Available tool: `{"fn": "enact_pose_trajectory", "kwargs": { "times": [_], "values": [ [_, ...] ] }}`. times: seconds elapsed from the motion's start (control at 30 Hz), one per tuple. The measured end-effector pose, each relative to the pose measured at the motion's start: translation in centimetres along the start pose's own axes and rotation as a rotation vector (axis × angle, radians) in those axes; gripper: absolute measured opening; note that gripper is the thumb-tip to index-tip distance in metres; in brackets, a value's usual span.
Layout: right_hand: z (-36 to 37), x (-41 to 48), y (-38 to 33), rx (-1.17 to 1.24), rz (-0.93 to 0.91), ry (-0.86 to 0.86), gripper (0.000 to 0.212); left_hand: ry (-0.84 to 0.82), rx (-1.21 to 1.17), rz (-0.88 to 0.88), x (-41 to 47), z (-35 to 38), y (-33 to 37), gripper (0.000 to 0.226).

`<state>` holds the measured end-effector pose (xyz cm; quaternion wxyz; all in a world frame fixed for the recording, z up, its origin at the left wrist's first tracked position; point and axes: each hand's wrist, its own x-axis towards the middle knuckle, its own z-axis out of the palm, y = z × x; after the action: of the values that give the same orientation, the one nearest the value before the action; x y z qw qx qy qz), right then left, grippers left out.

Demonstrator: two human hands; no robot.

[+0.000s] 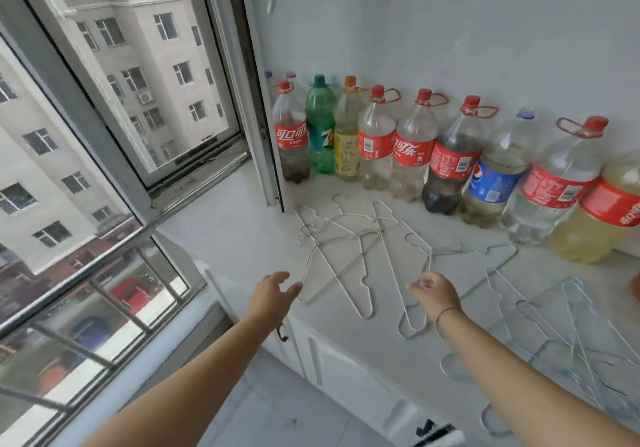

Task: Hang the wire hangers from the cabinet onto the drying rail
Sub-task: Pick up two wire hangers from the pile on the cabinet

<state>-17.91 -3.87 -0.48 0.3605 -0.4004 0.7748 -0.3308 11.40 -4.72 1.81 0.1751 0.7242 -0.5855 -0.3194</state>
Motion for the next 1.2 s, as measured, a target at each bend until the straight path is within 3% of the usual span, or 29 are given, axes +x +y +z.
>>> {"fn": "enact_pose_trajectory", "kwargs": {
  "times": [0.37,0.67,0.93,1.2],
  "values": [
    [4.9,8.1,-4.2,-0.029,0.035,0.057,0.033,-0.013,0.000,0.020,13.2,0.9,1.6,0.043],
    [2.4,10.6,-0.3,-0.027,0.201,0.217,0.026,-0.063,0.170,0.025,21.1,4.3,3.3,0.040],
    [1.5,12.7,2.5,-0.145,0.355,0.218,0.023,-0.049,0.204,0.037,25.9,7.5,5.9,0.038],
    [1.8,13.5,3.6,-0.140,0.310,0.260,0.006,-0.090,0.236,0.005,28.1,9.0,7.2,0.030]
  ]
}}
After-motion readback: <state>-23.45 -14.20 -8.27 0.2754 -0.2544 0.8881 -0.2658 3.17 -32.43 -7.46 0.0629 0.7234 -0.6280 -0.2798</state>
